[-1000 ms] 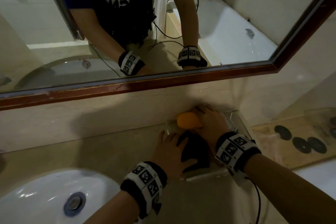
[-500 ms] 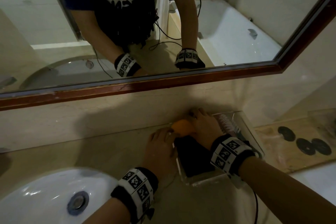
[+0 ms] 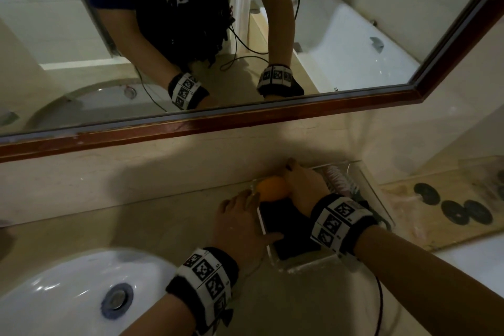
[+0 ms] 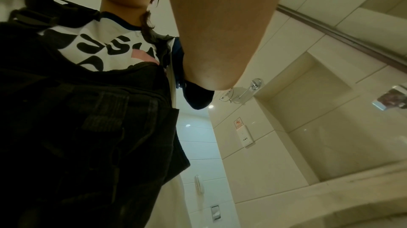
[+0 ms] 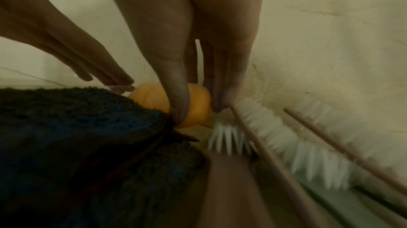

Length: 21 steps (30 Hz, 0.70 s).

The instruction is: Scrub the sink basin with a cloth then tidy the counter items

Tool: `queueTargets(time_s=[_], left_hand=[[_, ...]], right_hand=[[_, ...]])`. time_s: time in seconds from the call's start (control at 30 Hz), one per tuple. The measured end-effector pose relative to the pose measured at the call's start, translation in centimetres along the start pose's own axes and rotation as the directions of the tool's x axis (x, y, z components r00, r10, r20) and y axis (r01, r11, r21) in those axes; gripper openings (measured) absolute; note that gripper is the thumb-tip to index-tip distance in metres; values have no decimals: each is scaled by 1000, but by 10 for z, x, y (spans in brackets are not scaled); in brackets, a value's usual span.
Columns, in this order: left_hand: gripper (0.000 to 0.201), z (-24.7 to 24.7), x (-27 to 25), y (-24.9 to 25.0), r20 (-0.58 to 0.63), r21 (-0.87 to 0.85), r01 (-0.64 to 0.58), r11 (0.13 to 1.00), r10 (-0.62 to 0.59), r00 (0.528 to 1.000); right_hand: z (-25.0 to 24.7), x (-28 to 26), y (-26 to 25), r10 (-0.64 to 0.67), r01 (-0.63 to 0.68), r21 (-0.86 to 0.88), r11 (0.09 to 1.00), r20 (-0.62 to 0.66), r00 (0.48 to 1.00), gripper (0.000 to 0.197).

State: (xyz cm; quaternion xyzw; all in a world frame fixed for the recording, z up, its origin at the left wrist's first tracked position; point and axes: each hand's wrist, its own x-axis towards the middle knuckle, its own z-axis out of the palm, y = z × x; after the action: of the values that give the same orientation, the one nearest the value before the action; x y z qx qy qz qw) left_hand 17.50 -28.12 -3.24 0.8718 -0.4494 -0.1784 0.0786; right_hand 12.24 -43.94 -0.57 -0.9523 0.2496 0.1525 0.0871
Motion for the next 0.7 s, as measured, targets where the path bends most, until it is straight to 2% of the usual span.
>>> queueTargets(time_s=[0.1,0.2,0.33,0.7], left_hand=[[118,4,-3,5,76,18,-15,1000,14,997],[135,8,-3,5,98,72,-46,996,39,994],[125,7,-2,8,118,89,-39,995,29,993],[126,-2,7,9,209,154,-56,987,23,978]], right_hand=[[-2,-2,-6,0,0,-21,1000,-10,1000,30],[-3,0,-8,5,-5,-17,1000,11,1000,28],[-5,0,-3,-21,21,4,1000,20,1000,25],[-13,-6,-5,-15,13,-116,993,-13,1000,27]])
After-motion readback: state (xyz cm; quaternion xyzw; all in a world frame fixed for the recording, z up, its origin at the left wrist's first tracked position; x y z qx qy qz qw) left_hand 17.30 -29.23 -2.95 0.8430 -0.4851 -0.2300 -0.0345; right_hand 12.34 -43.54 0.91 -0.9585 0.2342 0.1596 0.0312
